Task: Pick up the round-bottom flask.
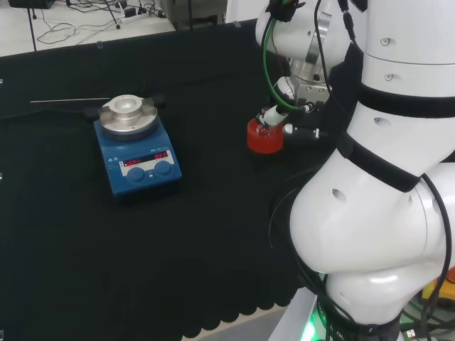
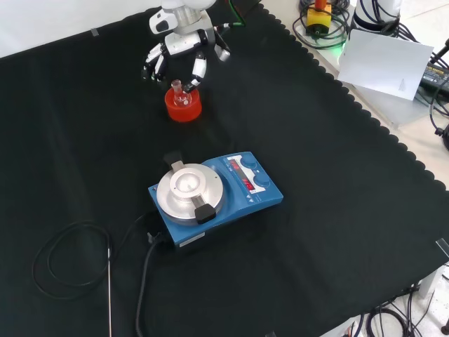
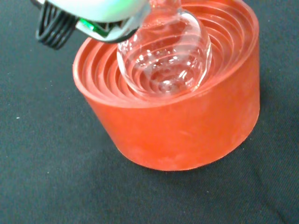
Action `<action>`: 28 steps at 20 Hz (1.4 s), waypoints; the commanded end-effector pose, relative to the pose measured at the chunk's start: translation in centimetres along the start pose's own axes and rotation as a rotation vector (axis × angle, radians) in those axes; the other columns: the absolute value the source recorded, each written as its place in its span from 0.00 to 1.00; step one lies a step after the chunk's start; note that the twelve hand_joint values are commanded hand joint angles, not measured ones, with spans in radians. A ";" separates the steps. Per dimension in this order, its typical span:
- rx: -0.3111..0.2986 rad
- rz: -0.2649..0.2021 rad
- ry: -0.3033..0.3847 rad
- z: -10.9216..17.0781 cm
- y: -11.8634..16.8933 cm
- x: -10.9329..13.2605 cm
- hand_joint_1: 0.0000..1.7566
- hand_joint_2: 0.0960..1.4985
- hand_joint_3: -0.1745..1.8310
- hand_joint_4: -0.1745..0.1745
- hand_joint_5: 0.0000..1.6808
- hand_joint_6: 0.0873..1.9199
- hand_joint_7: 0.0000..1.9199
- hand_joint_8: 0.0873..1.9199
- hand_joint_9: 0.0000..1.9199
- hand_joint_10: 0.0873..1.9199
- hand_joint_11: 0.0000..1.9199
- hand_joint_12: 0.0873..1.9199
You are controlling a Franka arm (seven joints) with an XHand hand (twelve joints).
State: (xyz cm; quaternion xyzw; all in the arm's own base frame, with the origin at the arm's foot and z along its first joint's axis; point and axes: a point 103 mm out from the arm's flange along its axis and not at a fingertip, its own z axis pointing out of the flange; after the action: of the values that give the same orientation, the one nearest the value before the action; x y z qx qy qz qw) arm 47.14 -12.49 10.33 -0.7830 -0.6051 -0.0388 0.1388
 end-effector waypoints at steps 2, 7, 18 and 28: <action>-0.007 -0.004 -0.005 0.1 0.0 0.1 0.55 0.38 0.42 0.25 0.52 0.33 0.15 0.33 0.29 0.32 0.18 0.69; -0.033 -0.009 -0.015 0.0 -0.1 0.2 0.61 0.55 0.27 0.63 0.64 0.40 0.17 0.34 0.32 0.31 0.21 0.68; -0.058 -0.005 0.055 -1.9 -0.3 1.2 0.65 0.47 0.42 0.21 0.64 0.51 0.22 0.32 0.39 0.26 0.28 0.65; -0.078 -0.025 0.049 -7.3 -1.6 4.5 0.66 0.43 0.47 0.08 0.64 0.53 0.22 0.33 0.39 0.26 0.30 0.64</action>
State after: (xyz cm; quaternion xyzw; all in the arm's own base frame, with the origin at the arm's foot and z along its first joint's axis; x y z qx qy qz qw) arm 47.84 -11.24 15.76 -0.7827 -0.6035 -0.0910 0.1221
